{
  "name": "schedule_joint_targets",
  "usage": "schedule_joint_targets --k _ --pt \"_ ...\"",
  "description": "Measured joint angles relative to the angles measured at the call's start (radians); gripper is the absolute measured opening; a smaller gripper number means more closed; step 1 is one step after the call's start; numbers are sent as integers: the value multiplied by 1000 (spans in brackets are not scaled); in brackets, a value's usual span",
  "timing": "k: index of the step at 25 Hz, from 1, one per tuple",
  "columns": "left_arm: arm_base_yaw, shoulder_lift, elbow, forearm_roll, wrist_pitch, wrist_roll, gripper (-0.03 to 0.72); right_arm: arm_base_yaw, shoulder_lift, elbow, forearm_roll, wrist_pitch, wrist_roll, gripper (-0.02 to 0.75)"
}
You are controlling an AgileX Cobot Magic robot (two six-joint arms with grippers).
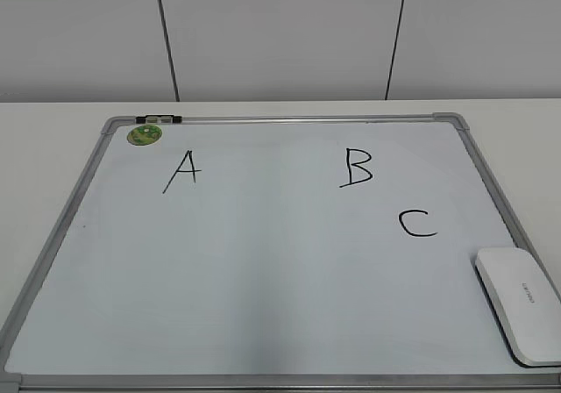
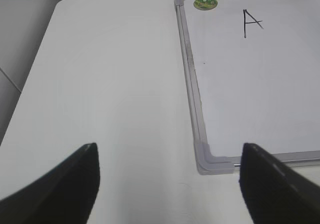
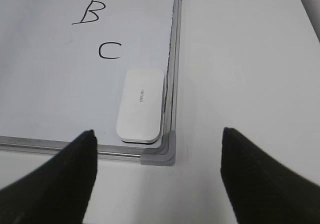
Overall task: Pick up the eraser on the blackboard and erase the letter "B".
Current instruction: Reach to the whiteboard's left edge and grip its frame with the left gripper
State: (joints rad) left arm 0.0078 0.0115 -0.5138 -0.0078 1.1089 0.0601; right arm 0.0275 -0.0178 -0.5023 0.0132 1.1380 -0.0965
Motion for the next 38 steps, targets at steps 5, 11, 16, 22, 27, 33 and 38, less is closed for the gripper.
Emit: schedule_joint_targets --k 5,11,16,22,27,33,38 --pt "0 0 0 8 0 0 615 0 0 0 0 0 0 591" --pt "0 0 0 8 -2 0 601 0 0 0 0 0 0 591" --pt "0 27 -50 13 -6 0 600 0 0 0 0 0 0 591" --pt "0 219 -97 18 -157 0 599 0 0 0 0 0 0 591" --pt "0 472 -149 15 -287 0 596 0 0 0 0 0 0 591" --pt "0 778 -239 8 -352 0 572 0 0 0 0 0 0 591" --pt "0 1026 -313 8 -366 0 568 0 0 0 0 0 0 591"
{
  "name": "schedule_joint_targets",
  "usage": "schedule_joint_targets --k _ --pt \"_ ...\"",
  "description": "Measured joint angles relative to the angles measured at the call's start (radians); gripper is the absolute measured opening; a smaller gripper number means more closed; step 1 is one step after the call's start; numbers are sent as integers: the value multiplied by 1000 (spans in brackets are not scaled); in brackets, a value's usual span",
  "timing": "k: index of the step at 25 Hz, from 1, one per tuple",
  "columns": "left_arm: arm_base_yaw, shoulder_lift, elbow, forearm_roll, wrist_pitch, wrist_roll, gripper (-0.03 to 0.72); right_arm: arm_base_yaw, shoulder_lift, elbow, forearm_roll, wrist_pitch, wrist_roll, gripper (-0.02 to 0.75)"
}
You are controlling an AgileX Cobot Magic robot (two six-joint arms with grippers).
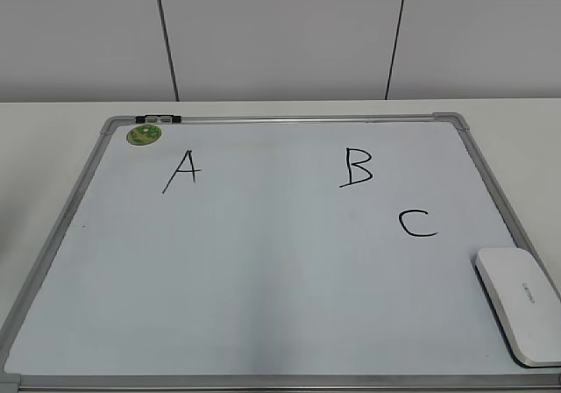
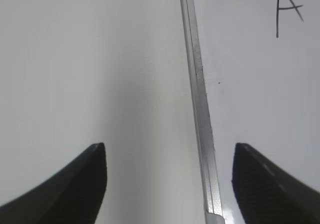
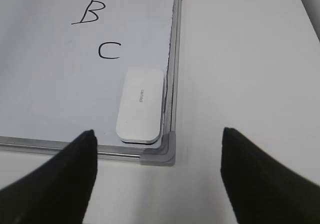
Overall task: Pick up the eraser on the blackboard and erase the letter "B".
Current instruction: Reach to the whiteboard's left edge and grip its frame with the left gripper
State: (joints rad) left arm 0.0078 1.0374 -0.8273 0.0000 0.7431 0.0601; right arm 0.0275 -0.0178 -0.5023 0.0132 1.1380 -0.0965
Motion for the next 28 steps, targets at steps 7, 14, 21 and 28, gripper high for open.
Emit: schedule_joint_targets --k 7,14,21,28 --pt "0 307 -116 -46 -5 0 527 0 0 0 0 0 0 591" --pt "0 555 -246 -80 1 13 485 0 0 0 0 0 0 591" --pt "0 743 -316 -164 23 102 482 0 0 0 0 0 0 591" --pt "0 879 -410 -169 35 109 412 0 0 0 0 0 0 591"
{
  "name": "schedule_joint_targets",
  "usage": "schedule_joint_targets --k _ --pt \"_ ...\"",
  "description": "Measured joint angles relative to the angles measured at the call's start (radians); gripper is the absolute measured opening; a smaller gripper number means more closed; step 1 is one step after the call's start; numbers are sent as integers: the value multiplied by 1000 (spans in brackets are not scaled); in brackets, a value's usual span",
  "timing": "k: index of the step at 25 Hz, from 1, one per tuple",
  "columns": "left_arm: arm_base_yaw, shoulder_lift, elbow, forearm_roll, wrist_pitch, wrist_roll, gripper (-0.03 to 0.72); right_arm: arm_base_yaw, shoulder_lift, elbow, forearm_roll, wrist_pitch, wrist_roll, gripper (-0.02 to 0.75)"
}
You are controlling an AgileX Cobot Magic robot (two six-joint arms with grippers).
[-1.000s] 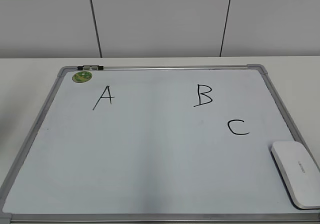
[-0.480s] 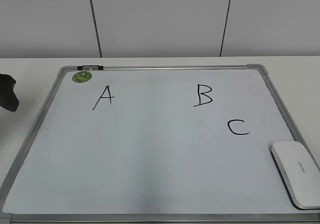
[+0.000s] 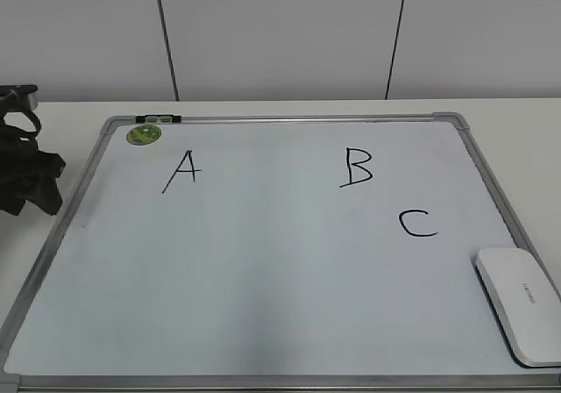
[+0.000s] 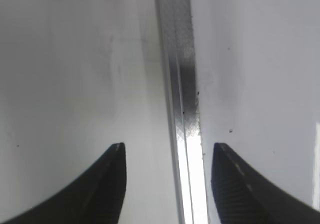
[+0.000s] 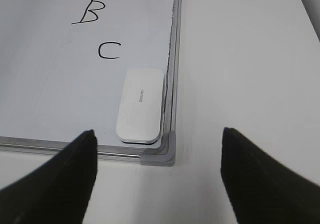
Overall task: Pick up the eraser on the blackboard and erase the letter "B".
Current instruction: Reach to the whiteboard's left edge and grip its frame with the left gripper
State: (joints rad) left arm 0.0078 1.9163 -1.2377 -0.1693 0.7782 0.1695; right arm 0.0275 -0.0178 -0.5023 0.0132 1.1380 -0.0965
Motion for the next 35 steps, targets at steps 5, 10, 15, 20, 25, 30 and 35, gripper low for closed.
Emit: schedule_joint_targets --k 5,10,15,20,25,30,35 --pt "0 74 -73 -2 41 0 343 0 0 0 0 0 0 591" --pt "0 128 -131 -25 87 0 289 0 0 0 0 0 0 591" --pt "0 169 -152 -39 116 2 249 0 0 0 0 0 0 591" --pt "0 176 -154 -39 118 2 232 0 0 0 0 0 0 591" --pt "0 176 -154 -39 118 2 230 0 0 0 0 0 0 591" --pt "0 176 -154 -37 118 4 230 0 0 0 0 0 0 591" --pt "0 182 -154 -30 118 4 228 0 0 0 0 0 0 591"
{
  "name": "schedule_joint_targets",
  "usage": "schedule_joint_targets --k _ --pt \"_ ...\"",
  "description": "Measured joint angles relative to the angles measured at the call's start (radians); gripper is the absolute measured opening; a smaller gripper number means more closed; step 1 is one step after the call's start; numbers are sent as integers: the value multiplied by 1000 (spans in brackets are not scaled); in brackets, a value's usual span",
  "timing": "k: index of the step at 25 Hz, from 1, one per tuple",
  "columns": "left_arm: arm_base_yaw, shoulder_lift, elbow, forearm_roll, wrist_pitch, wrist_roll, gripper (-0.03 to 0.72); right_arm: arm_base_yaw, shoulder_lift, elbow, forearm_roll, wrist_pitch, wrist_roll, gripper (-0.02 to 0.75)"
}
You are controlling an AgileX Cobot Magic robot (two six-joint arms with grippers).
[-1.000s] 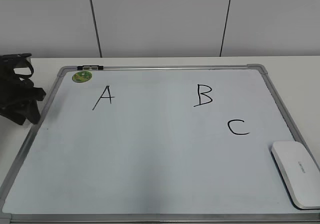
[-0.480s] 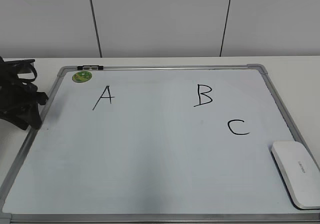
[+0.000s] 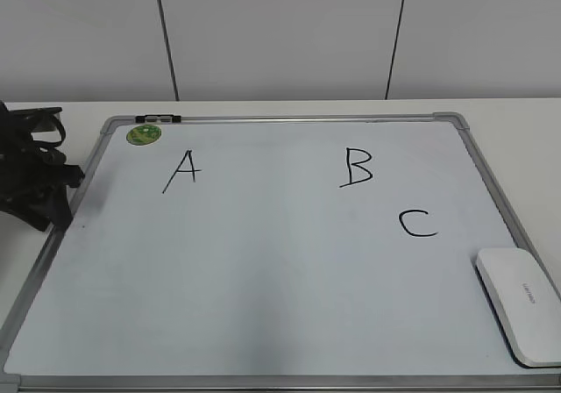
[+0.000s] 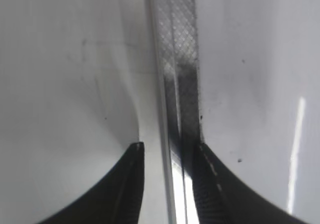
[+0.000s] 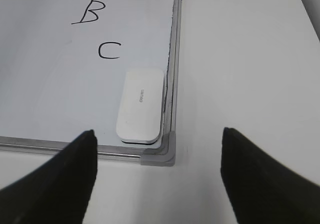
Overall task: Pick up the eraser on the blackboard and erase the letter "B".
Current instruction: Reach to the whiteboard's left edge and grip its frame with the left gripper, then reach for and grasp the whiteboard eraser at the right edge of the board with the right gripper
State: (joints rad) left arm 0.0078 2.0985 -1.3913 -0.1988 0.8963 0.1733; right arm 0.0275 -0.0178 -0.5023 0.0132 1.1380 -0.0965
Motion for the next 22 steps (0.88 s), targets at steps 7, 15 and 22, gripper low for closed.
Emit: schedule_joint_targets --k 7,15,22 --pt "0 15 -11 -23 13 0 111 0 0 0 0 0 0 591" --pt "0 24 -28 -27 36 -10 13 0 0 0 0 0 0 591" --pt "0 24 -29 -27 36 -10 12 0 0 0 0 0 0 591"
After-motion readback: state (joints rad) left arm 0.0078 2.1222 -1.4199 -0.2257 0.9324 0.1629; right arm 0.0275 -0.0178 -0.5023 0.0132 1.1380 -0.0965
